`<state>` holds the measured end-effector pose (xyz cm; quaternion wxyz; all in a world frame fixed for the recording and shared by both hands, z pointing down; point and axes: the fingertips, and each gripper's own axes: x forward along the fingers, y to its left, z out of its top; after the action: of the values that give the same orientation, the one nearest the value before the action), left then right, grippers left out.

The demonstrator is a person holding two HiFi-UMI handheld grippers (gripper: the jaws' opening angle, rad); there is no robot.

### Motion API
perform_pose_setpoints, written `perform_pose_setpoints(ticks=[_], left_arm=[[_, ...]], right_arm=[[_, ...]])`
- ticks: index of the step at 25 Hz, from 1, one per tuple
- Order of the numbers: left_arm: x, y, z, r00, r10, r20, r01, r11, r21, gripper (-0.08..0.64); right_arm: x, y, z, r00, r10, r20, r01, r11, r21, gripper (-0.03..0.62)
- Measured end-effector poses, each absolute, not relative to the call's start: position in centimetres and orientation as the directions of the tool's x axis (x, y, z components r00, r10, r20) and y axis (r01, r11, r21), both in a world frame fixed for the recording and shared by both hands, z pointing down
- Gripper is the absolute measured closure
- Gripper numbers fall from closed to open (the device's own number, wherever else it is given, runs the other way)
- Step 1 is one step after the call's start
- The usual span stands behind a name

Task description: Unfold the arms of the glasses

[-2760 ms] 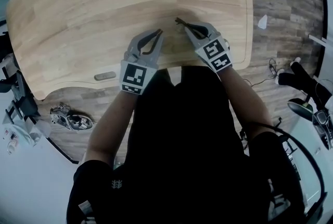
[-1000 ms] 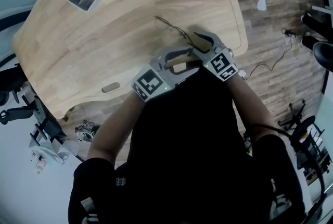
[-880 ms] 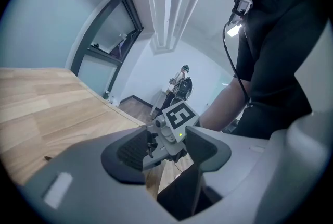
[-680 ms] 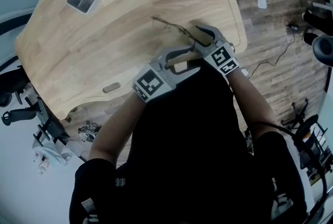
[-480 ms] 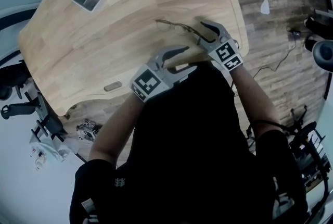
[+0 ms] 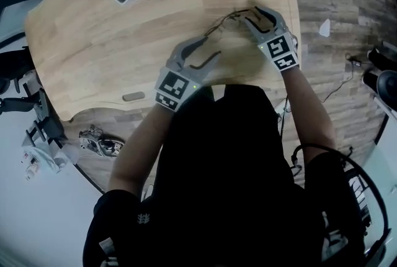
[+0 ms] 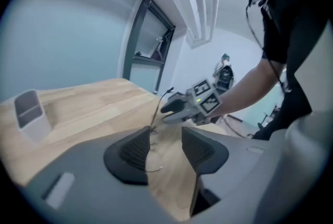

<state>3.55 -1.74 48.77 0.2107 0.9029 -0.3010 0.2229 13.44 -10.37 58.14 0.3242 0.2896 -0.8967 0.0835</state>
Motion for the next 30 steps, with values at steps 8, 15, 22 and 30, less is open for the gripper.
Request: perform_pose_setpoints(ticks=[8, 15, 22, 30], left_arm=[[1.8, -6.7, 56.1, 0.571, -0.448, 0.687, -0.739, -0.645, 0.194, 0.434], [4.8, -7.5, 59.3, 0.566, -0.363, 0.741, -0.704, -0.681, 0.204, 0.444], [5.5, -7.8, 60.5, 0.562, -0.328, 0.759, -0.687, -0.696, 0.209, 0.529], [5.1, -7.3, 58.2, 0.631, -0.34, 0.697, -0.644, -0.731, 0.226, 0.532]], right_arm=[[13.1, -5.8, 57.7, -0.649, -0.472, 0.596, -0.642, 0.761, -0.096, 0.419], [12.0, -4.4, 58.2, -0.651, -0.483, 0.586, -0.677, 0.718, -0.161, 0.419], [12.1, -4.8, 58.2, -0.648, -0.487, 0.586, -0.689, 0.702, -0.178, 0.419], [11.2, -7.7, 56.4, -0.722, -0.514, 0.463, -0.691, 0.556, -0.461, 0.419]])
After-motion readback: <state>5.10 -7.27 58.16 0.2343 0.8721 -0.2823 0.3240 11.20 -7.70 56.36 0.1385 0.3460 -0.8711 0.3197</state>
